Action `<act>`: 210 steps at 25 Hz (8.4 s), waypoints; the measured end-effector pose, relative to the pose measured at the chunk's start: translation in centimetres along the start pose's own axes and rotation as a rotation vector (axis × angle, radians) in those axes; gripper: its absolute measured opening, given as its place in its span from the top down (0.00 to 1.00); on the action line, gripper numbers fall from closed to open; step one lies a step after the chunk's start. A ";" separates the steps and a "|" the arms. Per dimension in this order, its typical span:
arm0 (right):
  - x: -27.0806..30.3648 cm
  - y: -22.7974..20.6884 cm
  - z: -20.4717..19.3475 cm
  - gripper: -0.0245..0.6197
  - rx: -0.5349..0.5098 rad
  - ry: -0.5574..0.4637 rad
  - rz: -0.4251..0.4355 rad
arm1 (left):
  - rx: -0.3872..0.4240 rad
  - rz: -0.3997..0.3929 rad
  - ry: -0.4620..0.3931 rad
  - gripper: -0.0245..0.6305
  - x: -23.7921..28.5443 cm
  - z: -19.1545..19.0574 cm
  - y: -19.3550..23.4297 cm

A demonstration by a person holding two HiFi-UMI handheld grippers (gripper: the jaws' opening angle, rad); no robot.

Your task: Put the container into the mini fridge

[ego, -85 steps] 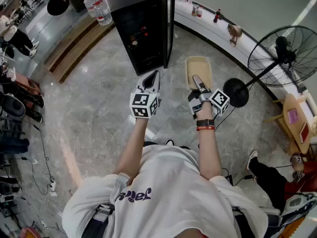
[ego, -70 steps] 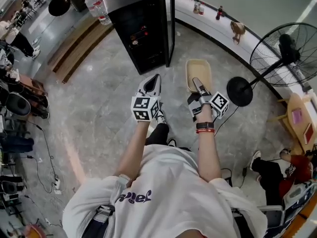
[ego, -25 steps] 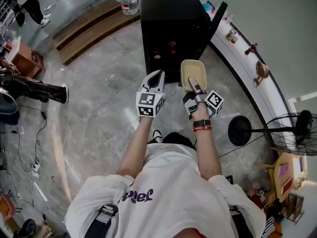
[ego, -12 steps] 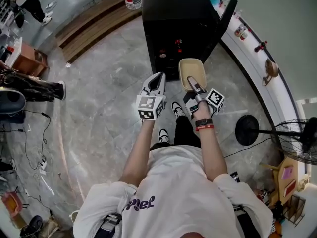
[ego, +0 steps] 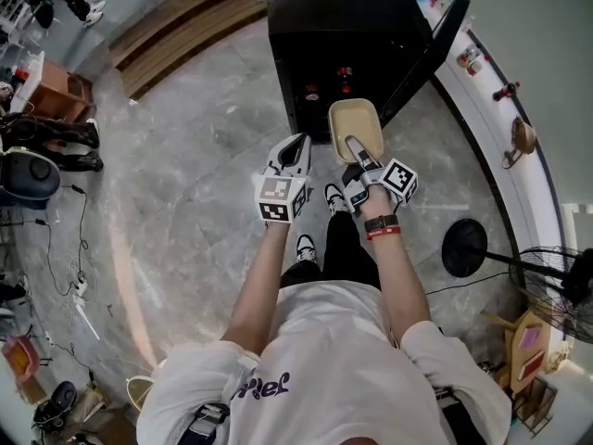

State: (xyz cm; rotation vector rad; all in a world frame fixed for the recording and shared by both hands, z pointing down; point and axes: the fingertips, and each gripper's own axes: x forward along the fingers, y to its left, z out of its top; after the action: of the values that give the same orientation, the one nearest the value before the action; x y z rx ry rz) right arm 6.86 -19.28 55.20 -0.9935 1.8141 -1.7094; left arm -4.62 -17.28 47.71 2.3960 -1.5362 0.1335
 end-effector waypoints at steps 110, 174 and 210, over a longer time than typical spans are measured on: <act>31.1 -19.0 14.7 0.11 0.110 -0.166 -0.341 | -0.221 0.054 0.176 0.93 12.3 -15.7 11.3; 3.8 1.1 6.0 0.83 -1.062 0.058 -0.259 | -0.156 -0.011 0.135 0.93 2.8 -5.0 4.1; -11.1 11.2 -1.0 0.94 -1.139 -0.104 -0.262 | 0.117 -0.005 -0.083 0.93 -10.3 4.6 -3.9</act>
State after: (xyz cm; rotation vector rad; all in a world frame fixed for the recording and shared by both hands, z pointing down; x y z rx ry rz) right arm 11.03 -10.56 42.66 -1.7328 2.6795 -0.5620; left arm -5.84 -8.04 40.17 2.5250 -1.6000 0.1278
